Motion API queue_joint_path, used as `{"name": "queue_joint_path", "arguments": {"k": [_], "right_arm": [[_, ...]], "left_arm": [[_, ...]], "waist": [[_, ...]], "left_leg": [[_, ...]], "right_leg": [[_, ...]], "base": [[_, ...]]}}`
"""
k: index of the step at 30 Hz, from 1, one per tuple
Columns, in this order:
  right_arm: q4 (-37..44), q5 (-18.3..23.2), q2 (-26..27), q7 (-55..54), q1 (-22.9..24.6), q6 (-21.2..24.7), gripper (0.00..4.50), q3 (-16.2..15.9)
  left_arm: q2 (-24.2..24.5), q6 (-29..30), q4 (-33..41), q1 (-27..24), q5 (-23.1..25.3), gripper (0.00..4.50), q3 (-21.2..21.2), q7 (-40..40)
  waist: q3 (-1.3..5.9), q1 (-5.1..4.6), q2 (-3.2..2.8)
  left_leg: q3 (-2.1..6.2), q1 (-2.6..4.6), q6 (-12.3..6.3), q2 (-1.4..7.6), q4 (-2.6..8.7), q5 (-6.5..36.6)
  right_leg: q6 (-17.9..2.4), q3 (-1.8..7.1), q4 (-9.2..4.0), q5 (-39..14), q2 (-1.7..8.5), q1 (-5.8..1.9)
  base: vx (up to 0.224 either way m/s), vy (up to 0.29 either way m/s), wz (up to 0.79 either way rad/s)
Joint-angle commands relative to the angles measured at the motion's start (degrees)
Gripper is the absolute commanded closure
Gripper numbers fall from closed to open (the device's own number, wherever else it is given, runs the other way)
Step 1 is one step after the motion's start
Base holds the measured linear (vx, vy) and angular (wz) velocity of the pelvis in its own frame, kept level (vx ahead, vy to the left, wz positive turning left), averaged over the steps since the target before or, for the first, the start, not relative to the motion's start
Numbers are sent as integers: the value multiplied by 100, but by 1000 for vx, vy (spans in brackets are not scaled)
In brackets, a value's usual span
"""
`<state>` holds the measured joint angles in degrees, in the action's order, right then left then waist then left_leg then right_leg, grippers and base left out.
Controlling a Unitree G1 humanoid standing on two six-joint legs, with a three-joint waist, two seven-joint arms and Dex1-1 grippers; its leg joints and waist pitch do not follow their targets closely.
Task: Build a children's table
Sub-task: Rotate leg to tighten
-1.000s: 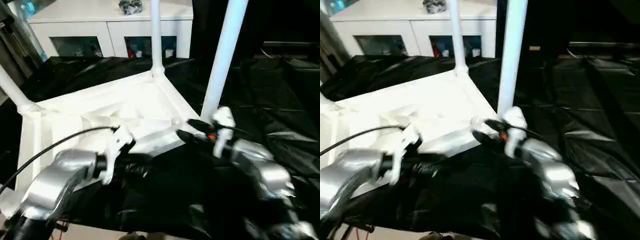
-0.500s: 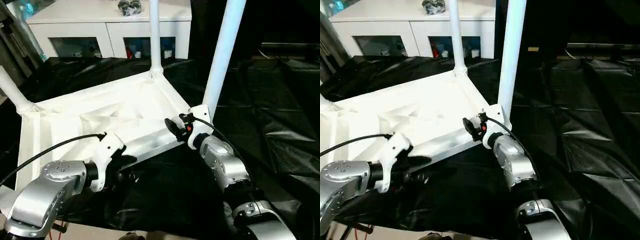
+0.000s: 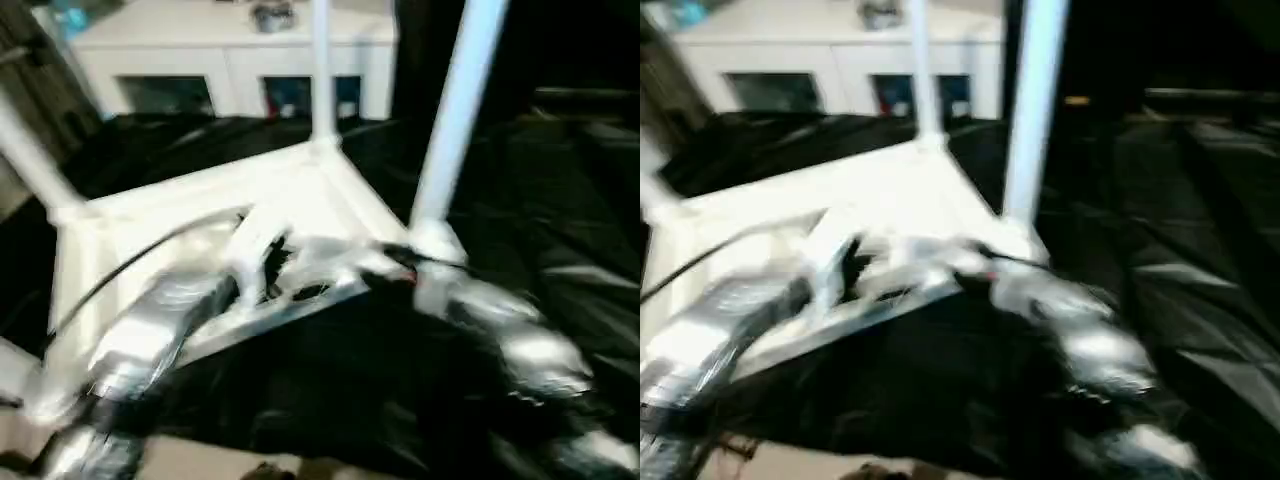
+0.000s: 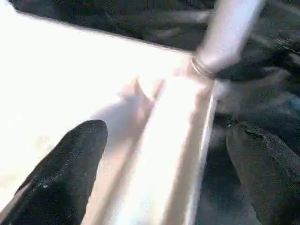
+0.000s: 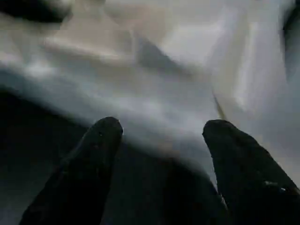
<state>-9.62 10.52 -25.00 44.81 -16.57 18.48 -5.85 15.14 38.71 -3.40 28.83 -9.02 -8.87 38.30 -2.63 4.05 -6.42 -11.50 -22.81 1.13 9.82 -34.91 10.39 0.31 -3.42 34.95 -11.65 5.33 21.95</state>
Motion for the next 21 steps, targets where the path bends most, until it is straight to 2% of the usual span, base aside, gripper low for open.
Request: {"name": "queue_joint_path", "arguments": {"k": [1,2,3,4,5,6,7,8,9,10,11,12,13,15,16,18,21], "right_arm": [[606,99,-342,416,258,265,132,185],[632,92,-381,424,282,276,132,227],[714,68,-507,452,359,313,132,359],[741,33,-608,424,410,336,132,523],[734,0,-660,384,425,328,132,612],[750,-27,-760,287,452,351,132,732],[772,-18,-800,244,461,376,132,750],[772,-18,-800,244,461,376,132,750],[848,12,-875,162,489,446,132,764],[927,22,-969,80,517,522,132,764],[961,29,-1000,67,529,550,132,762],[998,40,-1028,62,541,581,132,760],[1039,43,-1047,65,553,605,132,751],[1105,30,-1059,100,567,661,132,746],[1128,-10,-1059,143,551,685,132,713],[1120,-40,-1057,170,527,686,132,700],[1090,-48,-1078,170,479,677,132,663]], "left_arm": [[-227,-284,-625,266,149,1,-197,-113],[-262,-313,-702,300,156,1,-217,-117],[-372,-407,-951,406,181,1,-280,-131],[-486,-534,-1239,517,217,1,-367,-116],[-565,-589,-1398,575,217,1,-405,-92],[-695,-696,-1688,683,214,1,-461,-51],[-735,-736,-1788,721,208,1,-473,-34],[-735,-736,-1788,721,208,1,-473,-34],[-832,-851,-2048,813,226,1,-476,-16],[-920,-1053,-2414,935,343,19,-536,-37],[-947,-1141,-2569,983,393,29,-552,-61],[-971,-1231,-2717,1030,437,36,-561,-87],[-987,-1351,-2893,1079,497,36,-565,-146],[-996,-1534,-3183,1163,560,63,-566,-203],[-992,-1675,-3466,1218,578,75,-545,-207],[-990,-1817,-3689,1262,573,80,-566,-139],[-1011,-2032,-3935,1293,553,111,-582,-2]], "waist": [[397,-44,-38],[407,-104,59],[410,-121,69],[416,-142,-107],[394,-187,-26],[408,-208,23],[411,-222,17],[411,-222,17],[412,-240,-206],[393,-308,-142],[406,-313,-96],[415,-313,-84],[421,-321,-111],[417,-351,-123],[429,-368,-91],[434,-384,-113],[435,-384,-102]], "left_leg": [[216,132,-225,255,376,1051],[206,113,-355,250,354,1011],[211,90,-419,237,350,944],[216,107,-489,230,318,933],[185,106,-545,217,319,994],[207,76,-591,210,316,946],[201,64,-680,200,294,857],[201,64,-680,200,294,857],[226,67,-689,206,284,850],[235,63,-692,202,295,1002],[228,78,-697,183,286,1029],[235,80,-724,183,283,1016],[242,52,-774,182,277,925],[239,43,-836,179,274,882],[242,32,-861,172,267,868],[253,28,-886,183,270,830],[245,40,-942,197,271,812]], "right_leg": [[-1182,203,-364,-517,305,-272],[-1184,192,-411,-511,302,-282],[-1209,187,-409,-492,311,-296],[-1238,171,-405,-651,318,-272],[-1205,167,-498,-773,290,-245],[-1222,151,-477,-850,296,-287],[-1180,141,-493,-1068,301,-280],[-1180,141,-493,-1068,301,-280],[-1179,123,-465,-1168,308,-271],[-1104,93,-533,-1285,259,-267],[-1055,91,-560,-1305,240,-263],[-1051,97,-542,-1309,259,-267],[-1040,91,-526,-1300,270,-279],[-1031,80,-536,-1322,265,-266],[-1004,75,-536,-1348,264,-272],[-1006,68,-520,-1337,275,-274],[-1055,72,-523,-1291,278,-255]], "base": [[0,0,0],[0,0,0],[0,0,0],[0,0,0],[0,0,0],[0,0,0],[0,0,0],[0,0,0],[0,0,0],[0,0,0],[0,0,0],[0,0,0],[0,0,0],[0,0,0],[0,0,0],[0,0,0],[0,0,0]]}}
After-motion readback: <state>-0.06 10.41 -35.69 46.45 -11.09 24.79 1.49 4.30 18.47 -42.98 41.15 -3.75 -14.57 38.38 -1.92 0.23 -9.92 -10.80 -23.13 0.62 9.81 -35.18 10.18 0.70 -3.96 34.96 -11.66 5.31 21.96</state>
